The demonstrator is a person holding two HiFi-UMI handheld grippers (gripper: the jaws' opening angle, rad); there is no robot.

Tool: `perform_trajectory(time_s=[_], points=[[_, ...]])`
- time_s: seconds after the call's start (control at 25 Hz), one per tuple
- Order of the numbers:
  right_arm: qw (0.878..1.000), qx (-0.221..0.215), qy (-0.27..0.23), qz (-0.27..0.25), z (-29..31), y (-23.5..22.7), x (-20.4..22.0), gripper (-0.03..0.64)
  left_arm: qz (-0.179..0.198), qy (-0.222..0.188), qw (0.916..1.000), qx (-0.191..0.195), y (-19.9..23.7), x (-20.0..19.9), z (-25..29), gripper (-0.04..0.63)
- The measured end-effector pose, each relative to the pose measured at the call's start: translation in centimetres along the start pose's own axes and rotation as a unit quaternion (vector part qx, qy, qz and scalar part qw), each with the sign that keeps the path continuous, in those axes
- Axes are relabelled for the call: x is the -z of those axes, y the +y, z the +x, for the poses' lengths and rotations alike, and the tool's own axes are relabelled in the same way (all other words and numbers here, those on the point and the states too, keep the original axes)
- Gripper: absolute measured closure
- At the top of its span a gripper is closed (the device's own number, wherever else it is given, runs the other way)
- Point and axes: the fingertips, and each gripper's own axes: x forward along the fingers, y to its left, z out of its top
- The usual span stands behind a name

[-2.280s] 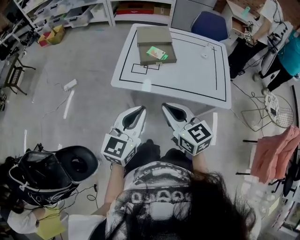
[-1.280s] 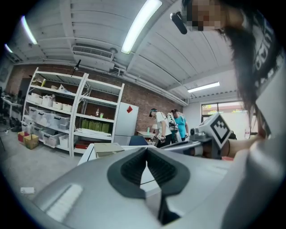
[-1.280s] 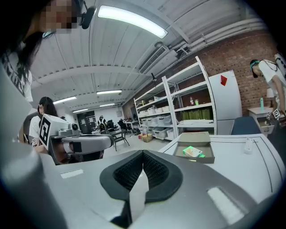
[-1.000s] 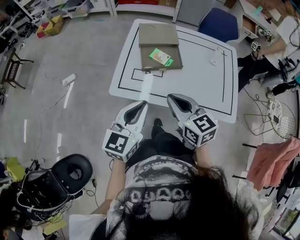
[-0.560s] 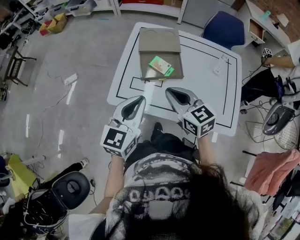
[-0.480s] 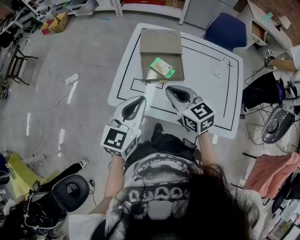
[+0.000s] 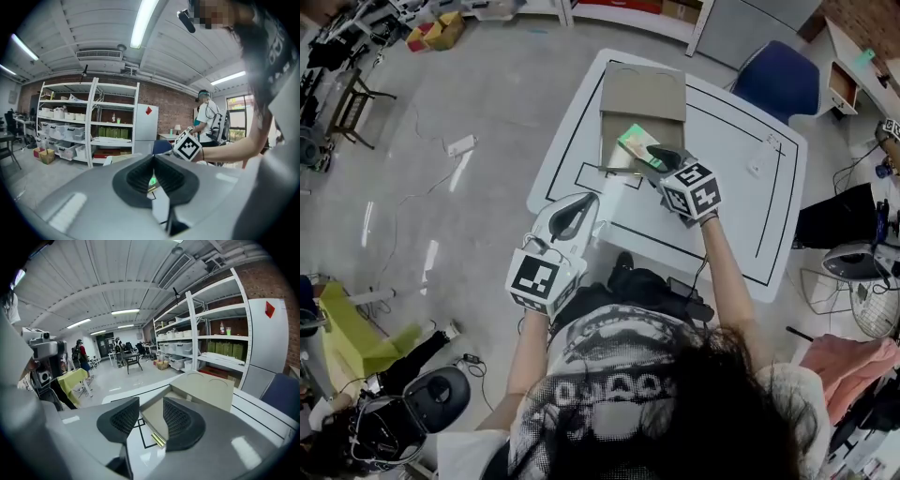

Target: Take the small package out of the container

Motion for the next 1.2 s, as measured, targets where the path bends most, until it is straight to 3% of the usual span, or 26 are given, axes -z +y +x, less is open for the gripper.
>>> perform_trajectory(time_s=[0.48, 0.92, 1.2], points=[[0.994, 0.017, 0.105, 0.006, 6.5, -6.6, 5.5, 0.365, -0.004, 0.011, 0.9998, -0.014, 0.3, 0.5, 1.7, 0.595], [0.995, -0.002, 0.104, 0.002, 8.2, -7.7, 5.2, 0.345, -0.011, 0.015, 0.9997, -0.013, 0.3, 1.0, 4.1, 0.595], [0.992, -0.010, 0.128, 0.002, 9.0, -8.3, 5.3, 0.296, -0.008, 0.020, 0.9997, -0.008, 0.9, 0.0, 5.4, 0.595]])
